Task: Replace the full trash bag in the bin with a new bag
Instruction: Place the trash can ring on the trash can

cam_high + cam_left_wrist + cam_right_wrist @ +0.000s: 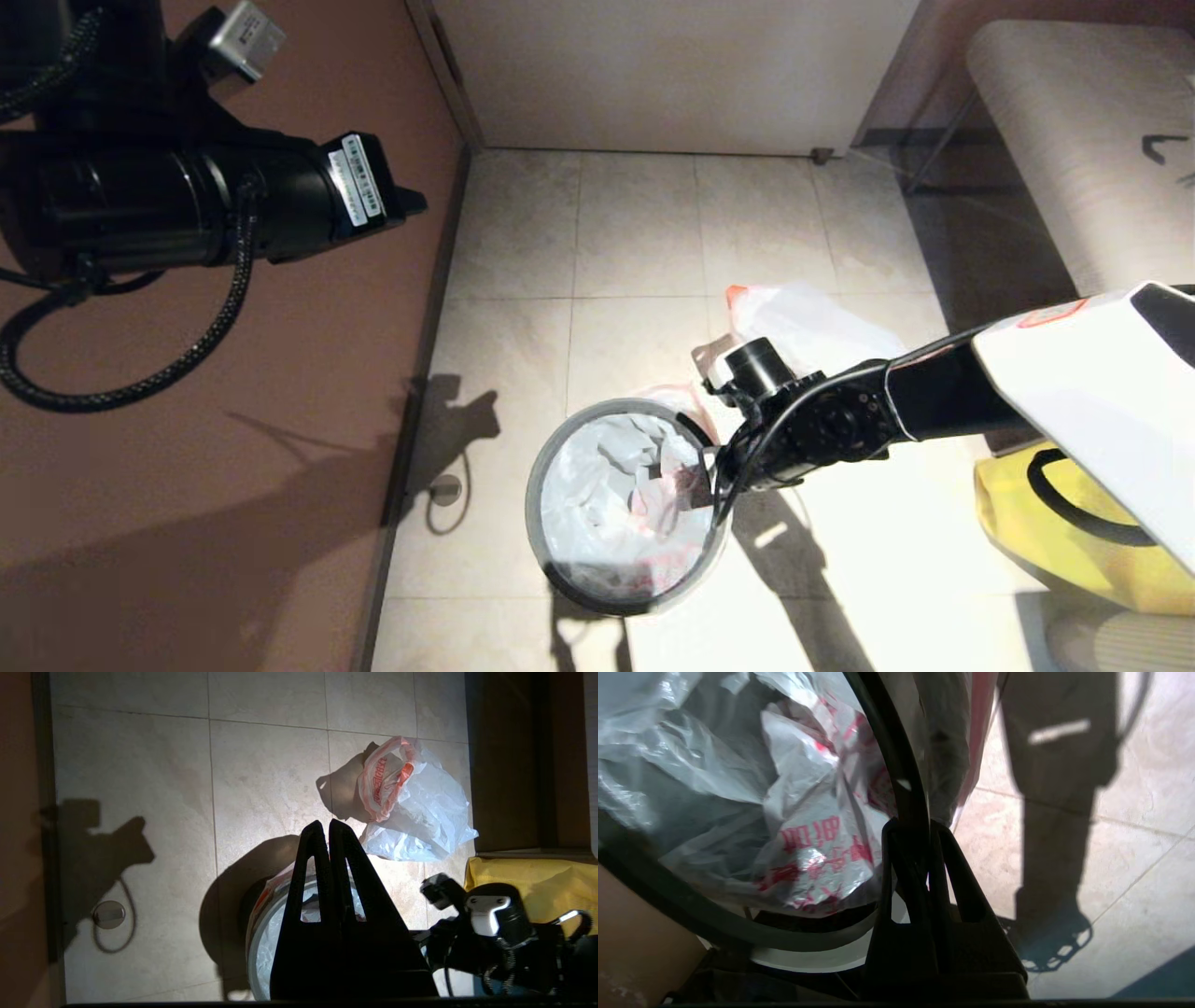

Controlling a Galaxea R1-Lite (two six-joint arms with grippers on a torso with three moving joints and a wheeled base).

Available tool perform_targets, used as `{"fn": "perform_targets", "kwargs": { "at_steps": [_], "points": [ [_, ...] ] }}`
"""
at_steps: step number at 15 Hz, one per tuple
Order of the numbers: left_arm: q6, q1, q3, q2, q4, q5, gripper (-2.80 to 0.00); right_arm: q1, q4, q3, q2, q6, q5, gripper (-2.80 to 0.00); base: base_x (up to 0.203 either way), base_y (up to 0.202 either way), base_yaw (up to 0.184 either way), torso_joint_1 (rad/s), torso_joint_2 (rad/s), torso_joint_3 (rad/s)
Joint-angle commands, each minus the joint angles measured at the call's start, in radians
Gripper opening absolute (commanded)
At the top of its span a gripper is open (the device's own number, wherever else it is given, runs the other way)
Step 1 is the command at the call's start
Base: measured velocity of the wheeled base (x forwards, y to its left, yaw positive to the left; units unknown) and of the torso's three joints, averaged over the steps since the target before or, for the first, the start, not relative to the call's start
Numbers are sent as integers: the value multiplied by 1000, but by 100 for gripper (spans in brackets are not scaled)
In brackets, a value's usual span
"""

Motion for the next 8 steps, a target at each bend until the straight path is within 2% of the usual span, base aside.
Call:
{"fn": "perform_targets", "kwargs": {
  "at_steps": [1, 8],
  "points": [
    [-3, 8, 0, -3, -1, 0, -280, 4, -1, -10, 63, 13, 0, -280, 0, 0, 0, 0, 0, 0],
    [-3, 8, 0, -3, -1, 1, -280, -13, 5, -70, 92, 15, -5, -280, 0, 0, 0, 0, 0, 0]
  ]
}}
